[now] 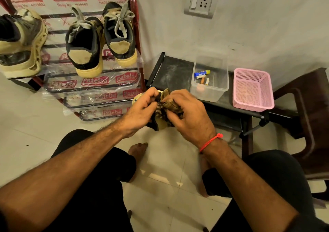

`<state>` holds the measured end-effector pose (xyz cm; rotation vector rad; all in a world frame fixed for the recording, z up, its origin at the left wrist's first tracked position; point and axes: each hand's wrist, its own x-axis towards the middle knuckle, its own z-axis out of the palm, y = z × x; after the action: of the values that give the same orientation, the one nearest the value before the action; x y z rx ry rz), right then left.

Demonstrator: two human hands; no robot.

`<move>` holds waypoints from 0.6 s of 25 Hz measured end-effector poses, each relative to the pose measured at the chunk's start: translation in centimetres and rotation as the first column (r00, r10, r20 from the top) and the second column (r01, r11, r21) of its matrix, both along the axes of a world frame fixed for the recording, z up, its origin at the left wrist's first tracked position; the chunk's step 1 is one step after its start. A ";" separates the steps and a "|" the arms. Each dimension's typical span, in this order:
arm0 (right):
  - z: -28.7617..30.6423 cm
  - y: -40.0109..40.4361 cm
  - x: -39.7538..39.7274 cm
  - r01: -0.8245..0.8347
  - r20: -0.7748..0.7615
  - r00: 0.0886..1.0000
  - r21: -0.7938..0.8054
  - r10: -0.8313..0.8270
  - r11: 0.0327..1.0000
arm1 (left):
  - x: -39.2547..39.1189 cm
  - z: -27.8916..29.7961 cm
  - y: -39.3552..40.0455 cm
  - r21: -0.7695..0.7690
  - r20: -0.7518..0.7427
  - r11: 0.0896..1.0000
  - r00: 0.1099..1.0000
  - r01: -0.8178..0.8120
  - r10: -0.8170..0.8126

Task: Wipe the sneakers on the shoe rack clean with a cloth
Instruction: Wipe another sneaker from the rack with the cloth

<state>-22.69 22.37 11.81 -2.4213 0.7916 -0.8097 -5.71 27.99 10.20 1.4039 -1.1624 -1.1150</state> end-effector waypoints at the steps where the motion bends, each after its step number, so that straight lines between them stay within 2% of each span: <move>1: 0.0 0.4 0.0 -0.015 -0.018 1.000 -0.027 0.014 1.000 | 0.3 0.1 -0.1 -0.001 -0.001 1.000 1.000 -0.017 0.017; 4: 0.0 -2.4 0.1 0.113 -0.007 0.994 -0.050 -0.113 0.992 | -0.1 0.4 0.0 -0.010 0.056 0.996 0.995 0.086 -0.085; 6: -0.3 -5.4 -1.1 0.266 -0.081 0.961 0.031 -0.263 0.963 | -0.8 0.6 0.3 -0.046 0.124 0.986 0.980 0.163 -0.156; 8: -0.4 -7.4 -3.1 0.380 -0.075 0.925 0.156 -0.373 0.911 | -1.1 0.7 0.2 -0.091 0.108 0.982 0.982 0.163 -0.153; 10: 0.0 -7.9 -4.3 0.410 0.075 0.888 0.314 -0.453 0.856 | -0.6 0.4 -0.1 -0.080 0.034 0.989 0.992 0.125 -0.122; 12: 0.8 -7.6 -4.7 0.369 0.243 0.833 0.425 -0.497 0.827 | -0.8 0.1 -0.2 -0.049 0.024 0.990 0.991 0.132 -0.131; 15: 2.1 -6.6 -4.6 0.299 0.373 0.797 0.440 -0.476 0.847 | -1.6 0.0 -0.2 -0.033 0.097 0.989 0.985 0.147 -0.144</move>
<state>-27.25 15.77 13.94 -1.6458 1.1443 -1.2290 -7.34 27.74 10.23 1.3708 -1.3660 -1.1305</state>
